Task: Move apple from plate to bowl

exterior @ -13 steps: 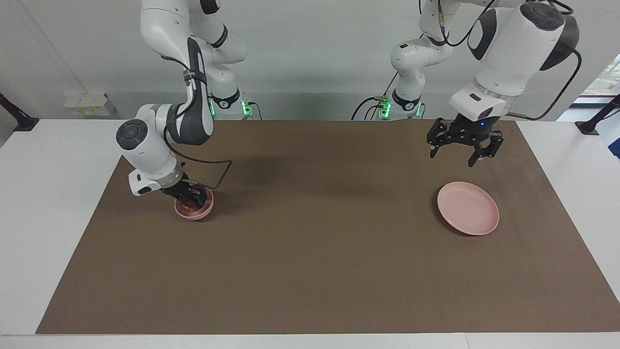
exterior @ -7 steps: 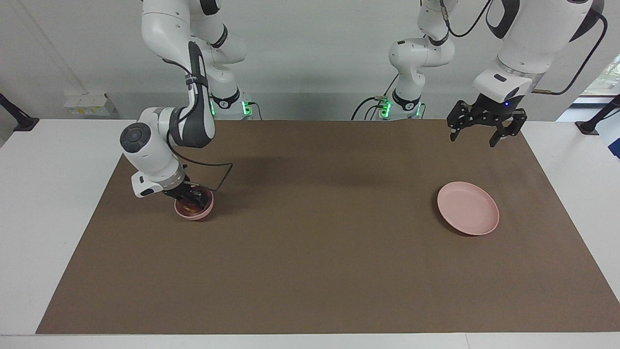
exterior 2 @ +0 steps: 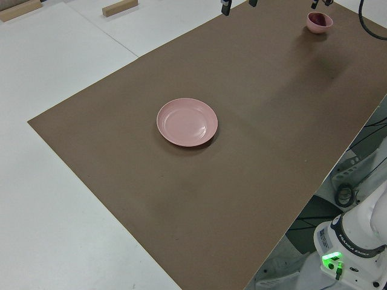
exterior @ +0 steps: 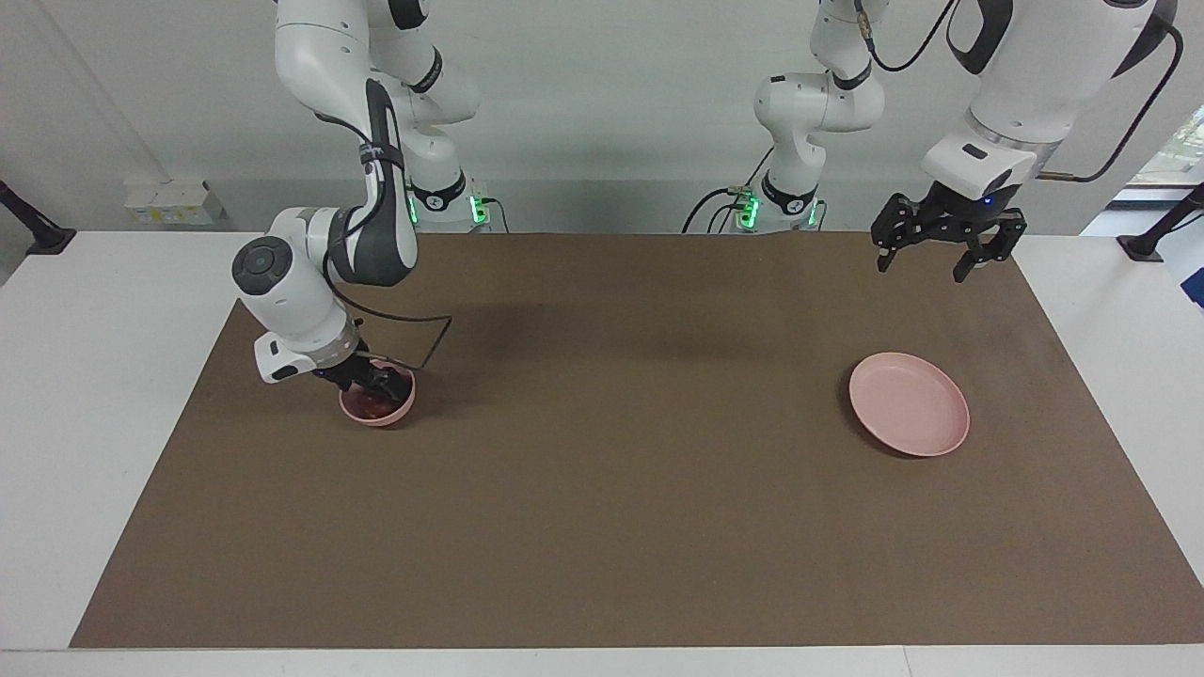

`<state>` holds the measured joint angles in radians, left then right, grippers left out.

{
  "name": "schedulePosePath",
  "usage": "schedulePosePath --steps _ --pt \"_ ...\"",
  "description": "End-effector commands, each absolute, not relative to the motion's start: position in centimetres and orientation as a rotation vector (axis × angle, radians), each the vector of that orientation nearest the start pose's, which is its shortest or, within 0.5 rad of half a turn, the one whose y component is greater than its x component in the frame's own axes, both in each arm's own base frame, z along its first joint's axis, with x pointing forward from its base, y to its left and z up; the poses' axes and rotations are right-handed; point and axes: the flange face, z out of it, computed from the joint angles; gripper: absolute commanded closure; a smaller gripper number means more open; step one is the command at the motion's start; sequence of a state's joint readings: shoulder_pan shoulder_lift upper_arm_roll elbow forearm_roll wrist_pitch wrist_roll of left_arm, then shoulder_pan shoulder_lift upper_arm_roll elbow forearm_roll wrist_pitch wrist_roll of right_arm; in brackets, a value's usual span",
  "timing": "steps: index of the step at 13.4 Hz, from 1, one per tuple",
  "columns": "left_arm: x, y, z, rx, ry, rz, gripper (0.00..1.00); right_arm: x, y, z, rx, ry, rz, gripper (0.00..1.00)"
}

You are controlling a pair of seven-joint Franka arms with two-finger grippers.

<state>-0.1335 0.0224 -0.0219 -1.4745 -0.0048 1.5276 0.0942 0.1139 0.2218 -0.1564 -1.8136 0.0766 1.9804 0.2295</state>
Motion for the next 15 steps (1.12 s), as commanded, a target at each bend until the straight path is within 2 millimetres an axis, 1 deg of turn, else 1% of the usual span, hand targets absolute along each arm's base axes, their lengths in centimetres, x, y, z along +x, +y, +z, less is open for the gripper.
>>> schedulePosePath --steps 1,2,3,4,6,7,8,10,11,13,15 --pt "53.7 -8.4 66.5 -3.117 0.372 -0.020 0.00 60.7 -1.9 48.4 -3.148 0.371 0.045 0.00" --pt "53.2 -8.3 66.7 -3.116 0.369 0.021 0.00 60.0 -1.7 50.4 -3.162 0.348 0.020 0.00" --pt "52.2 -8.0 67.1 -3.116 0.359 0.060 0.00 59.1 -1.6 52.4 -3.172 0.312 -0.002 0.00" --pt "51.6 -8.0 67.0 -3.114 0.359 0.093 0.00 57.6 -1.7 54.6 -3.167 0.255 0.011 0.00" --pt "51.6 -8.0 67.0 -3.113 0.364 0.098 0.00 54.7 -1.8 59.6 -3.146 0.194 0.010 0.00" --pt "51.6 -7.9 67.0 -3.112 0.366 0.093 0.00 53.7 -2.0 61.8 -3.142 0.157 0.041 0.00" --pt "51.7 -7.6 67.0 -3.113 0.361 0.091 0.00 53.1 -2.0 63.7 -3.130 0.120 0.066 0.00" --pt "51.9 -6.7 67.0 -3.117 0.333 0.086 0.00 52.1 -2.2 67.0 -3.122 0.108 0.077 0.00" --pt "52.0 -6.5 67.0 -3.118 0.323 0.082 0.00 51.5 -1.9 67.8 -3.128 0.095 0.108 0.00" --pt "52.0 -6.4 67.0 -3.118 0.323 0.086 0.00 50.8 -1.5 68.8 -3.132 0.084 0.147 0.00" --pt "51.8 -6.3 66.9 -3.118 0.316 0.106 0.00 50.6 -1.4 69.0 -3.135 0.047 0.148 0.00"
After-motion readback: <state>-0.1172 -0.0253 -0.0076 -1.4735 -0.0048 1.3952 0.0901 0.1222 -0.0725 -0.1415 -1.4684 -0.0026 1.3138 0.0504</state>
